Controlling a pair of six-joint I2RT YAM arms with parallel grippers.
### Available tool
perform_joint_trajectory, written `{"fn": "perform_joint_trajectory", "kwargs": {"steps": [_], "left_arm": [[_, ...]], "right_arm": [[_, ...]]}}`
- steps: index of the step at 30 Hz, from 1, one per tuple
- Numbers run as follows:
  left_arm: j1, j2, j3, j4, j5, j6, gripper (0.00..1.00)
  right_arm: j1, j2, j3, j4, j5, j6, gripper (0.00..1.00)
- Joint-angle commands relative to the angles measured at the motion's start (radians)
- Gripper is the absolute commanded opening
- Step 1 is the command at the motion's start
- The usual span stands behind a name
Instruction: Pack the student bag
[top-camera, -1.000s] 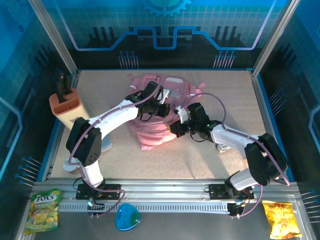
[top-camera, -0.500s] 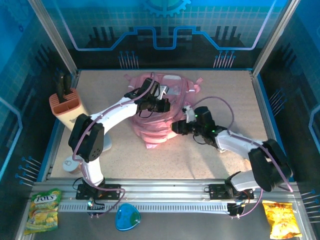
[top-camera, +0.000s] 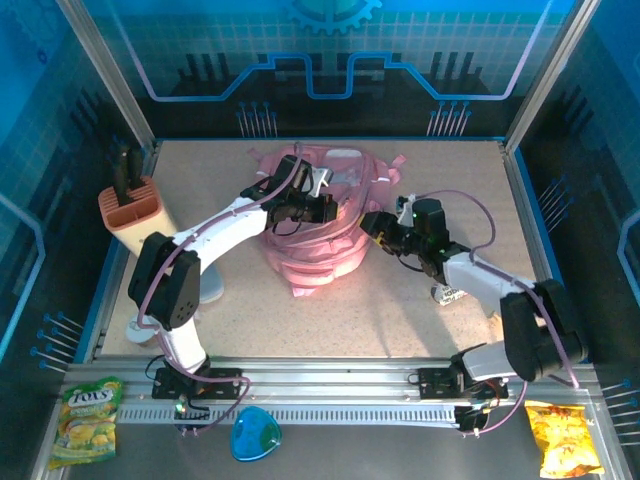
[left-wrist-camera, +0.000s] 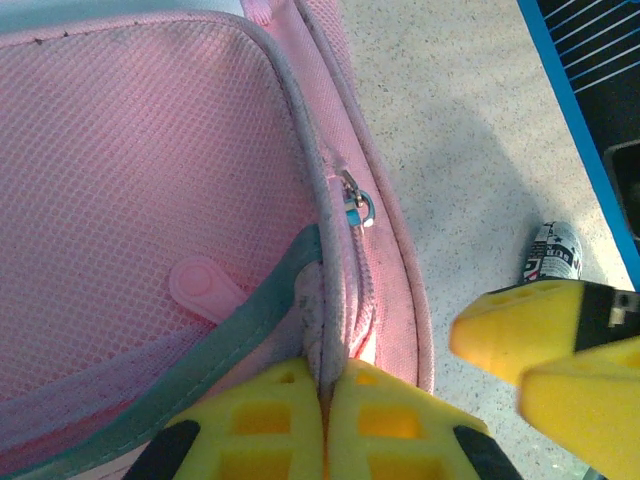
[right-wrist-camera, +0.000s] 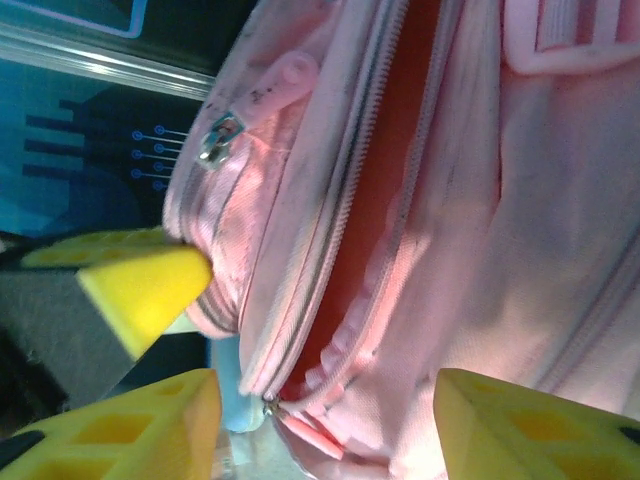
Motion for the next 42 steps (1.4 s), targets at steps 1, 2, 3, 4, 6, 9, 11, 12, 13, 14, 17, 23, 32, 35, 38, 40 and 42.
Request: {"fn": "perform_joint_trajectory", "kwargs": {"steps": [1,2,3,4,6,9,11,12,13,14,17,23,32,35,38,40,42], "left_arm": [[0.001,-0.064,-0.007,0.071,0.067,-0.03,0.0],[0.001,-0.065,-0.01,0.068,0.066,-0.029,0.0],[0.002,-0.068,-0.012,0.067,0.066,-0.029,0.0],[0.001,-0.07,-0.014,0.067,0.064,-0.029,0.0],[0.001,-0.072,-0.018,0.066,0.063,-0.029,0.0],[0.001,-0.08,-0.023,0.064,0.056,-0.035,0.02],[0.001,-0.103,-0.034,0.058,0.037,-0.051,0.12],[0.001,-0.12,-0.045,0.059,0.029,-0.053,0.16],[0.001,-0.146,-0.063,0.066,0.013,-0.059,0.19],[0.001,-0.172,-0.087,0.072,-0.012,-0.069,0.23],[-0.003,-0.247,-0.166,0.076,-0.093,-0.101,0.38],[-0.107,-0.348,-0.303,-0.039,-0.39,-0.167,0.55],[-0.238,-0.284,-0.344,-0.036,-0.493,-0.31,0.52],[-0.265,-0.231,-0.294,-0.043,-0.521,-0.301,0.49],[-0.288,-0.184,-0.256,-0.047,-0.558,-0.308,0.47],[-0.295,-0.155,-0.235,-0.058,-0.578,-0.324,0.45],[-0.3,-0.132,-0.221,-0.06,-0.597,-0.342,0.43]], "right_arm": [[0.008,0.061,0.058,0.133,-0.067,0.088,0.52],[0.013,0.076,0.07,0.14,-0.062,0.084,0.48],[0.016,0.09,0.083,0.133,-0.058,0.081,0.46],[0.018,0.106,0.097,0.128,-0.057,0.079,0.44],[0.021,0.133,0.113,0.14,-0.059,0.079,0.41],[0.026,0.171,0.132,0.145,-0.067,0.089,0.39],[0.027,0.186,0.136,0.167,-0.074,0.093,0.37],[0.029,0.189,0.136,0.172,-0.076,0.091,0.37],[0.028,0.19,0.139,0.174,-0.076,0.088,0.35],[0.028,0.191,0.14,0.179,-0.077,0.084,0.35],[0.031,0.197,0.142,0.196,-0.083,0.078,0.3],[0.044,0.204,0.145,0.23,-0.095,0.08,0.28],[0.049,0.203,0.14,0.231,-0.096,0.074,0.28],[0.049,0.203,0.135,0.231,-0.095,0.073,0.28],[0.05,0.201,0.131,0.234,-0.093,0.074,0.28],[0.052,0.201,0.132,0.237,-0.093,0.076,0.28],[0.052,0.201,0.131,0.238,-0.094,0.075,0.28]]}}
